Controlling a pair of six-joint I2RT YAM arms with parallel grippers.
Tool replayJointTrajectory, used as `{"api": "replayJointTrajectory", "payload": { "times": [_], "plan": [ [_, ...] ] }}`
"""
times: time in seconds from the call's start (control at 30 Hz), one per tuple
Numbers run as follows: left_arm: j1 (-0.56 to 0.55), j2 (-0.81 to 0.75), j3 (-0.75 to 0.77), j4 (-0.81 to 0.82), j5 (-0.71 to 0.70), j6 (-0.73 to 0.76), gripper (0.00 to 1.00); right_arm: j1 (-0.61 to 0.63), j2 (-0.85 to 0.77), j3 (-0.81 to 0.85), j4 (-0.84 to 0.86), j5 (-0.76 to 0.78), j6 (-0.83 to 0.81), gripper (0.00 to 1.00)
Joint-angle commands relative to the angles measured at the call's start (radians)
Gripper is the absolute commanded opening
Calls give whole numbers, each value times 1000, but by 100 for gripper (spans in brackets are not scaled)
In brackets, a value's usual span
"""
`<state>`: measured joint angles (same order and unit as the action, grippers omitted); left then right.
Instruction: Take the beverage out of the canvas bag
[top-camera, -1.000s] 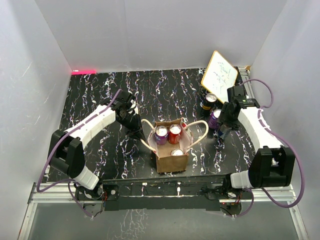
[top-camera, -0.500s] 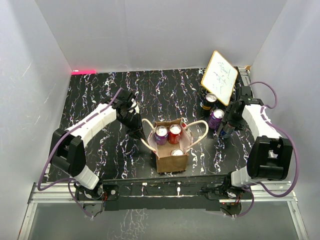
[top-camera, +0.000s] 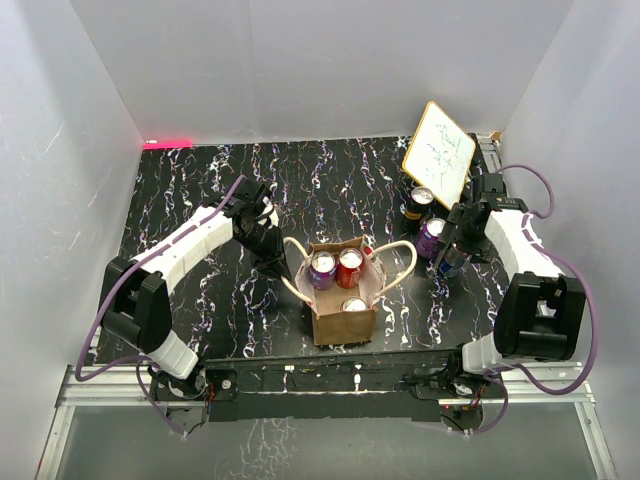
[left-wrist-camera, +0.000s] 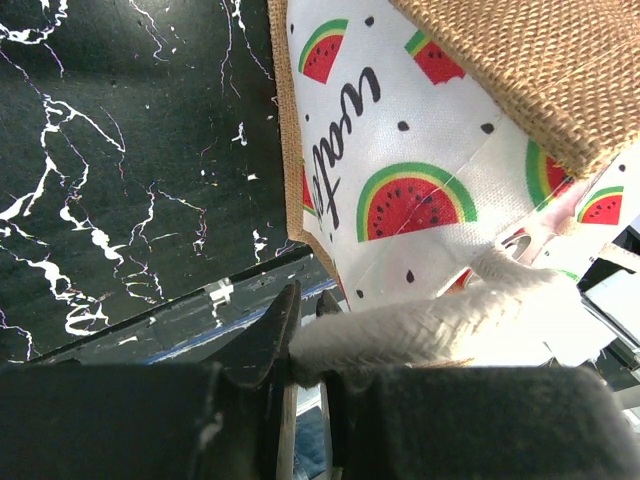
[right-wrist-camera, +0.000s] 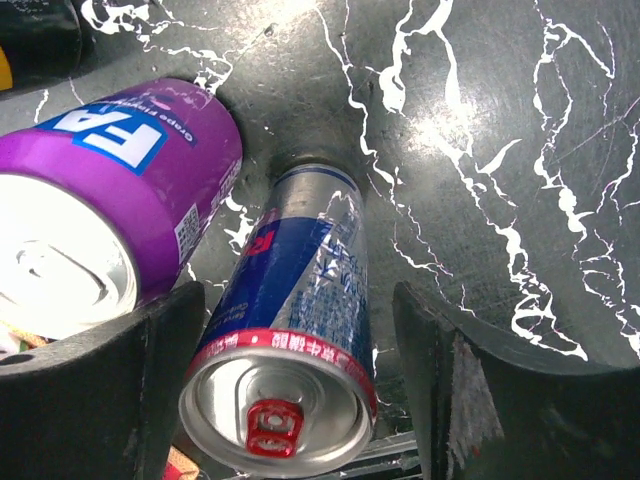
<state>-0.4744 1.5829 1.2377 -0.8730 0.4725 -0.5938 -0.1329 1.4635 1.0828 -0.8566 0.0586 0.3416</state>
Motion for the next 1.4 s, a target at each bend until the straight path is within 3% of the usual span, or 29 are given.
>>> {"api": "replayJointTrajectory", "payload": {
  "times": [0.0,0.07,0.2,0.4,0.57,0.77,0.87,1.03,1.37],
  "plan": [
    [2,-19,38,-11,-7,12,0,-4,-77,63,4,-10,-12,81],
    [2,-23,40,-14,-13,14,0,-4,-107,74,-8,-12,-20,88],
    [2,-34,42,-8,-19,13,0,-4,-176,101,-68,-35,-31,89],
    [2,-55,22,-1,-24,17,0,-2,-308,44,-104,-319,-28,88],
    [2,-72,2,14,-22,8,0,18,-389,40,-134,-447,-38,92],
    [2,-85,-1,24,-18,0,0,58,-378,146,-160,-513,-56,93],
    [2,-94,-6,22,-17,-1,0,87,-349,228,-179,-523,-69,98],
    [2,-108,-23,30,-13,-14,0,201,-268,288,-163,-567,-59,99],
    [2,-112,-26,41,-21,-35,0,573,-124,465,-104,-391,14,99]
  ]
}}
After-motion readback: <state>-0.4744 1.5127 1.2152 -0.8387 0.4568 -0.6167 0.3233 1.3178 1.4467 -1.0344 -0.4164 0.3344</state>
